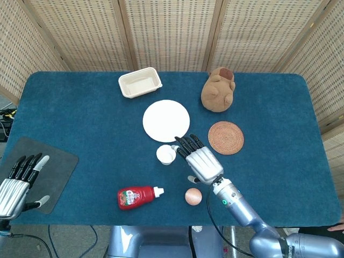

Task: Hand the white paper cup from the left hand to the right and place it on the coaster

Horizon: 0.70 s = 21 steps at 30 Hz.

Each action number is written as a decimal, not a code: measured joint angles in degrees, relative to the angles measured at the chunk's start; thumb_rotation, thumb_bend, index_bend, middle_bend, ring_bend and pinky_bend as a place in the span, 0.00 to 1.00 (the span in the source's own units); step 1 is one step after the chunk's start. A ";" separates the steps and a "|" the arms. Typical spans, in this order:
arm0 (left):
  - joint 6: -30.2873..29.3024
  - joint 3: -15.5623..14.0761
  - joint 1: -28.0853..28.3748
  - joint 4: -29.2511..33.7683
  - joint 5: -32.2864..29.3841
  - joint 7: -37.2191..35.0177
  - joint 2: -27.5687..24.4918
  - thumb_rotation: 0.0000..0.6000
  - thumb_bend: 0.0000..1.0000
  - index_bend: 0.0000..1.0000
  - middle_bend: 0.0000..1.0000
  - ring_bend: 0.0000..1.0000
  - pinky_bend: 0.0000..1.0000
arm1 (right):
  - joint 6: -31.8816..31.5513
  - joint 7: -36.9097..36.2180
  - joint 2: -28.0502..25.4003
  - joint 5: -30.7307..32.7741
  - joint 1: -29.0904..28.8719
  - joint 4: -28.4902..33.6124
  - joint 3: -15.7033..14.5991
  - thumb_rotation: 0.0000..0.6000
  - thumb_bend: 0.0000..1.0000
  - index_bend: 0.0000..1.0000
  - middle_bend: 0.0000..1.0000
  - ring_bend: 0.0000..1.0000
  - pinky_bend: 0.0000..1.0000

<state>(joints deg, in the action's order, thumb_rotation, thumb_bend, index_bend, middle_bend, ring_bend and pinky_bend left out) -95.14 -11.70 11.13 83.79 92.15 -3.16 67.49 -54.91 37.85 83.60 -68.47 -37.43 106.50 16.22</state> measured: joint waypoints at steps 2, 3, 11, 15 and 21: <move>0.72 0.02 0.09 -0.06 0.69 -1.08 -0.16 1.00 0.14 0.00 0.00 0.00 0.00 | 0.80 1.27 1.84 2.66 -2.02 -1.45 0.52 1.00 0.02 0.17 0.00 0.00 0.00; 1.07 0.09 0.12 -0.13 1.05 -1.43 -0.22 1.00 0.14 0.00 0.00 0.00 0.00 | 1.11 1.82 2.61 3.86 -2.91 -2.05 0.71 1.00 0.02 0.17 0.00 0.00 0.00; 2.99 1.05 -0.01 -0.65 2.04 -3.37 -0.42 1.00 0.14 0.00 0.00 0.00 0.00 | 3.32 5.32 8.41 12.69 -9.68 -8.38 1.72 1.00 0.02 0.17 0.00 0.00 0.00; 3.96 1.61 -0.07 -1.05 2.20 -4.28 -0.45 1.00 0.14 0.00 0.00 0.00 0.00 | 4.34 5.93 10.16 16.38 -12.58 -11.80 2.25 1.00 0.02 0.17 0.00 0.00 0.00; 5.43 2.45 -0.14 -1.50 2.38 -5.36 -0.46 1.00 0.14 0.00 0.00 0.00 0.00 | 5.61 6.57 11.68 21.52 -16.99 -16.45 2.67 1.00 0.02 0.17 0.00 0.00 0.00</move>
<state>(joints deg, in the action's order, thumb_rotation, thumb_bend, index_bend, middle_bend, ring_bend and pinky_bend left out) -89.71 -9.25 10.98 82.28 94.53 -8.53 67.04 -49.30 44.42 95.28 -46.95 -54.42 90.05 18.89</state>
